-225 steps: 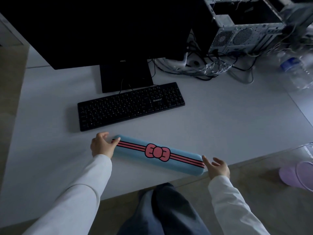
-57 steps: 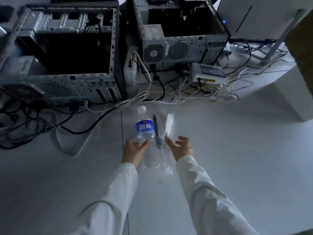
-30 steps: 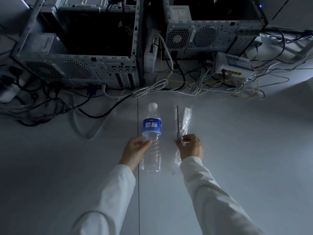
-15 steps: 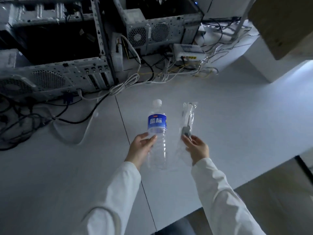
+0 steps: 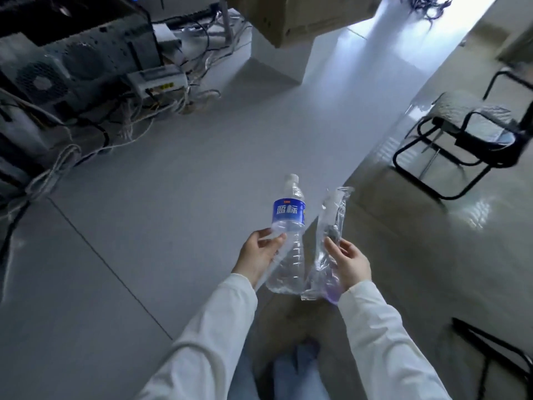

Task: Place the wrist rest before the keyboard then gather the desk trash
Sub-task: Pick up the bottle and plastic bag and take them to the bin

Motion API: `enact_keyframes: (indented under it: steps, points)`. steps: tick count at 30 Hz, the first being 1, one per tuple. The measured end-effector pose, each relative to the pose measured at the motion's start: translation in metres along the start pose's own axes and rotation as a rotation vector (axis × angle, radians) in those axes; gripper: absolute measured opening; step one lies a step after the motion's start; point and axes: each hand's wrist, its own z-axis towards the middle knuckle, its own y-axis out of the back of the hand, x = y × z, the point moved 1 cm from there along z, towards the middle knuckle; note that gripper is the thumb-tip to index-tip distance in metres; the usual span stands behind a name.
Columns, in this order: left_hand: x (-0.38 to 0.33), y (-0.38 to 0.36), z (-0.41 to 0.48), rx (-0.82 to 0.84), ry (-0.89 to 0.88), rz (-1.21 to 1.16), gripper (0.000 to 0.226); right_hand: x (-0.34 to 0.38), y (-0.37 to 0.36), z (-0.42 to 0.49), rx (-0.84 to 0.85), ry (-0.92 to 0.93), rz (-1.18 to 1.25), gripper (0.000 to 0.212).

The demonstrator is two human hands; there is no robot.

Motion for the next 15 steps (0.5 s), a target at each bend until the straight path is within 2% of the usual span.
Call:
enact_keyframes:
  steps: [3,9,15]
  points:
    - [0.012,-0.062,0.003,0.048,0.043,0.063,0.054,-0.004,0.059,0.018,-0.07,-0.031,0.067,0.039]
    - [0.064,-0.176,0.023,0.095,0.127,0.164,0.05,-0.04,0.176,0.068,-0.174,-0.114,0.07,0.041]
    - [0.111,-0.242,0.039,0.133,0.251,0.229,0.051,-0.079,0.24,0.096,-0.233,-0.254,0.101,0.041]
